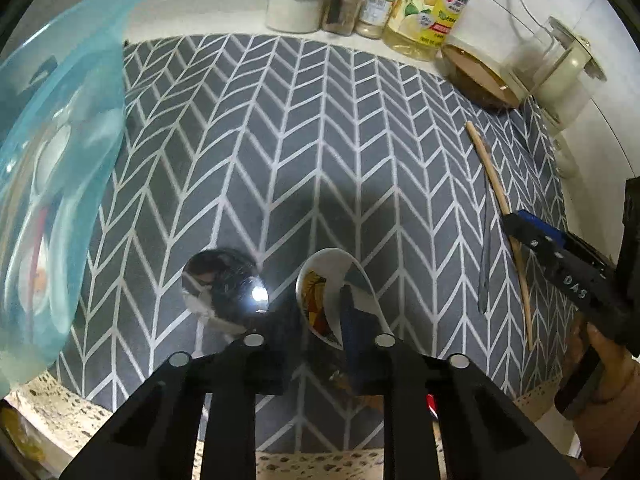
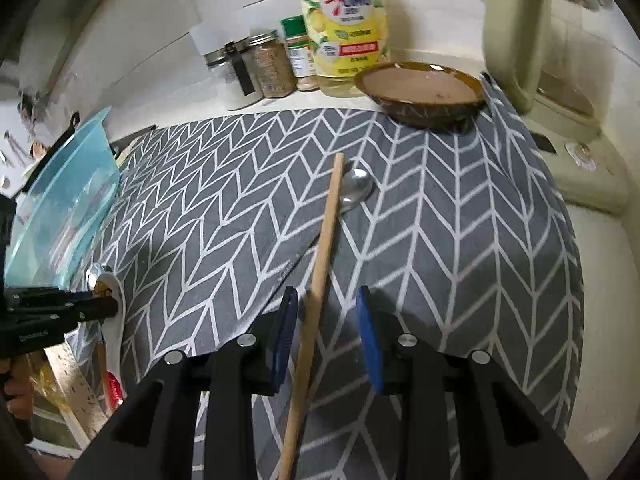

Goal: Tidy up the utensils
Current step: 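Move both tools back over the mat toward the remaining spoon and chopstick, then grasp the last wooden chopstick with the right tool, then carry the wooden chopstick into the basin with the right tool and release it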

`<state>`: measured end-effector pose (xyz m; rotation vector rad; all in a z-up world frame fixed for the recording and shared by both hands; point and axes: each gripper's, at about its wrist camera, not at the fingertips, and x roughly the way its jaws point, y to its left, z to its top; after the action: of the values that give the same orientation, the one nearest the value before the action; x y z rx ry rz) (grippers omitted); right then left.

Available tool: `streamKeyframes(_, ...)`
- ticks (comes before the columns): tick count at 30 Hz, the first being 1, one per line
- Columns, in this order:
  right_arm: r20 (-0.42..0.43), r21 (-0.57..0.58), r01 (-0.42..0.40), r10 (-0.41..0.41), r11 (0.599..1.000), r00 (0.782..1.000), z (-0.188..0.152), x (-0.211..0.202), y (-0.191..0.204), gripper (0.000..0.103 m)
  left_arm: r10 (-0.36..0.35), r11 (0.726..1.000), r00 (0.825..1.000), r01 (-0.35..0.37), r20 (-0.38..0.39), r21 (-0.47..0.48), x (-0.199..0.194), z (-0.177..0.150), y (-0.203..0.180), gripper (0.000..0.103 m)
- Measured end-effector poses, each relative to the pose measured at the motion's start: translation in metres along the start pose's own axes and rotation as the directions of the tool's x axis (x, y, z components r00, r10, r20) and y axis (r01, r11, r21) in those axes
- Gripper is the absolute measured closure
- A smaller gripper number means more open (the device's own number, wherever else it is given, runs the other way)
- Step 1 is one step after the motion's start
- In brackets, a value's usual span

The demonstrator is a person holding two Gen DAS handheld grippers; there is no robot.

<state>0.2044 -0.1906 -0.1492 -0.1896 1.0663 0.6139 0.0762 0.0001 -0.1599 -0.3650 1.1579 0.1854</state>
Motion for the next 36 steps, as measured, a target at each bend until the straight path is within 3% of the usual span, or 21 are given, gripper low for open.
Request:
streamKeyframes(3,0.029,-0.154,0.105,-0.102,0.982,0.994,-0.004,0.003,0.021,0.076,-0.023,0.999,1.000,0.023,-0.003,0.029,0.001,0.005,-0.010,0.094)
streamKeyframes(5,0.042,-0.215,0.118,-0.111,0.969,0.993,-0.006,0.002,0.030,0.091,-0.054,0.998,0.998,0.055,-0.007,0.020,0.001,0.010,-0.013,0.096)
streamKeyframes(6,0.039,-0.219,0.118,-0.112,0.969,0.993,-0.005,0.002,0.032,0.094,-0.072,0.997,0.997,0.072,-0.010,0.007,0.000,0.013,-0.014,0.096)
streamKeyframes(11,0.022,-0.058,0.029,-0.028,0.998,0.999,0.002,-0.003,0.017,0.096,-0.114,0.993,0.993,0.114,0.013,0.014,-0.012,0.023,-0.016,0.097)
streamKeyframes(19,0.109,0.044,-0.049,0.044,0.998,0.993,0.023,-0.034,0.024,0.096,-0.185,0.983,0.981,0.184,0.058,0.023,-0.048,0.042,-0.008,0.097)
streamKeyframes(29,0.217,0.009,-0.065,0.061,0.998,0.974,0.064,-0.073,0.070,0.096,-0.217,0.976,0.965,0.210,0.151,0.060,-0.111,0.071,0.019,0.097)
streamKeyframes(36,0.308,-0.053,-0.135,0.145,0.989,0.940,0.100,-0.109,0.124,0.096,-0.256,0.967,0.936,0.246,0.241,0.074,-0.178,0.083,0.058,0.097)
